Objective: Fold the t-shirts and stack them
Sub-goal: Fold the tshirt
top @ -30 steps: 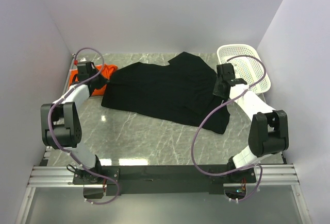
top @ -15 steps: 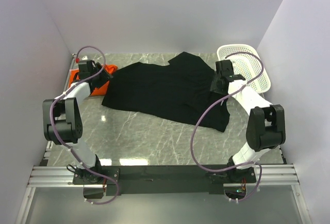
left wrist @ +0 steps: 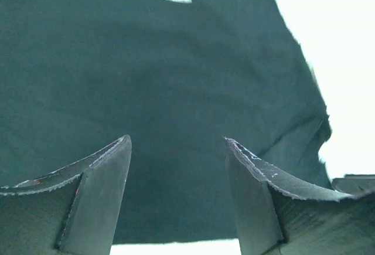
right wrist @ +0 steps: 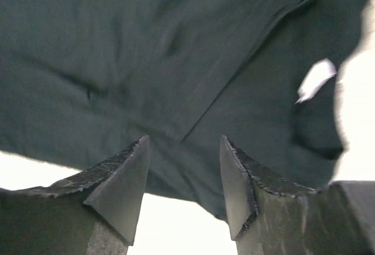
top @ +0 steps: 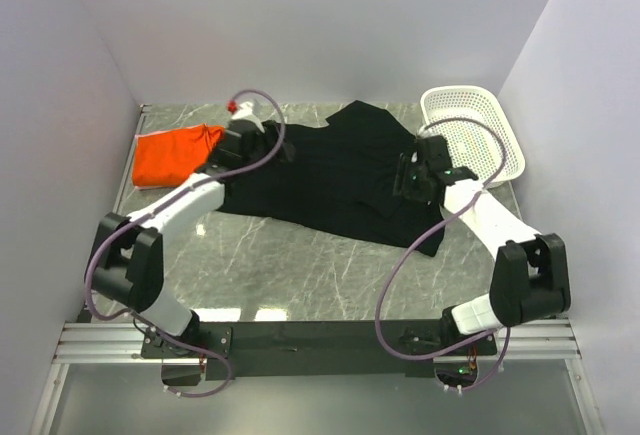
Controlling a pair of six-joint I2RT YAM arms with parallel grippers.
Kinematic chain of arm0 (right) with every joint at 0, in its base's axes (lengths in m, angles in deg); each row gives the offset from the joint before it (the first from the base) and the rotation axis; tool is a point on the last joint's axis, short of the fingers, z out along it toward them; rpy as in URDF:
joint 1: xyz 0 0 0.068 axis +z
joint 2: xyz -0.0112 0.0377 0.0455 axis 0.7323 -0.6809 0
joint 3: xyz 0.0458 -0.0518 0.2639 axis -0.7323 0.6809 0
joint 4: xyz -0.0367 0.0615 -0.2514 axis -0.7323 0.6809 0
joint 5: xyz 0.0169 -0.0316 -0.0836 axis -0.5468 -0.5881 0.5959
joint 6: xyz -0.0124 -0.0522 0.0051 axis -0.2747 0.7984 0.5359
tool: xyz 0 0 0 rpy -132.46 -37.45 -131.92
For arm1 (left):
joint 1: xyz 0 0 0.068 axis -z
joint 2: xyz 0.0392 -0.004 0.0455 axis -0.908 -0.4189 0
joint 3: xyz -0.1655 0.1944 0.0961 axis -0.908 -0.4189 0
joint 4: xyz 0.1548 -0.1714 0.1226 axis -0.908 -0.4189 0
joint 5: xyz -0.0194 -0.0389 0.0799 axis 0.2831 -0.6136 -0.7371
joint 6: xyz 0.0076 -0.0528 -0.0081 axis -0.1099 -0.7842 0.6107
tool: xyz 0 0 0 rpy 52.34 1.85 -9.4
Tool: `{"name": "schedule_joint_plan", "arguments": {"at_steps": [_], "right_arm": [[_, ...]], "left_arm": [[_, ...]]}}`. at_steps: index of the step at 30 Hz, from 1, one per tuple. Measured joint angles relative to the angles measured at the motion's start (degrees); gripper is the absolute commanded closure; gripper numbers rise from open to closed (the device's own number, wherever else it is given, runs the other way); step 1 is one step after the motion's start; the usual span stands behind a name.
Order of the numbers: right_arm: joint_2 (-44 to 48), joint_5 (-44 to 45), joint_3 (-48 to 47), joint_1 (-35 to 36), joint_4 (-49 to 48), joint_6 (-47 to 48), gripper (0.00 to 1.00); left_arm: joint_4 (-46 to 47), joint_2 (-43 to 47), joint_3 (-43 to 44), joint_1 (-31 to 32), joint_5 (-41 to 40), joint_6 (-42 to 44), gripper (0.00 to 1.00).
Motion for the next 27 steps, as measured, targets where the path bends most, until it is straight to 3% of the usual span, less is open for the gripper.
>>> {"name": "schedule_joint_plan", "arguments": {"at_steps": [11,23,27], "right_arm": [[-7.26,-4.0,2.69,4.24,-1.6,-1.2,0.46],[-13.66,-3.72,2.69,4.33,-2.84,-1.49,0.46],[-14.93,-3.65,2.69,4.33,-3.3,-1.44,0.67]], "left_arm": [[0.79,-14.36,-2.82,8.7,-0.9,-3.3,0.3],[4.15,-16.61,-4.09,13.14,-2.08,-4.74,0.3],[6.27,-16.98,-5.42,13.29,-2.73,-5.31,0.3]]}}
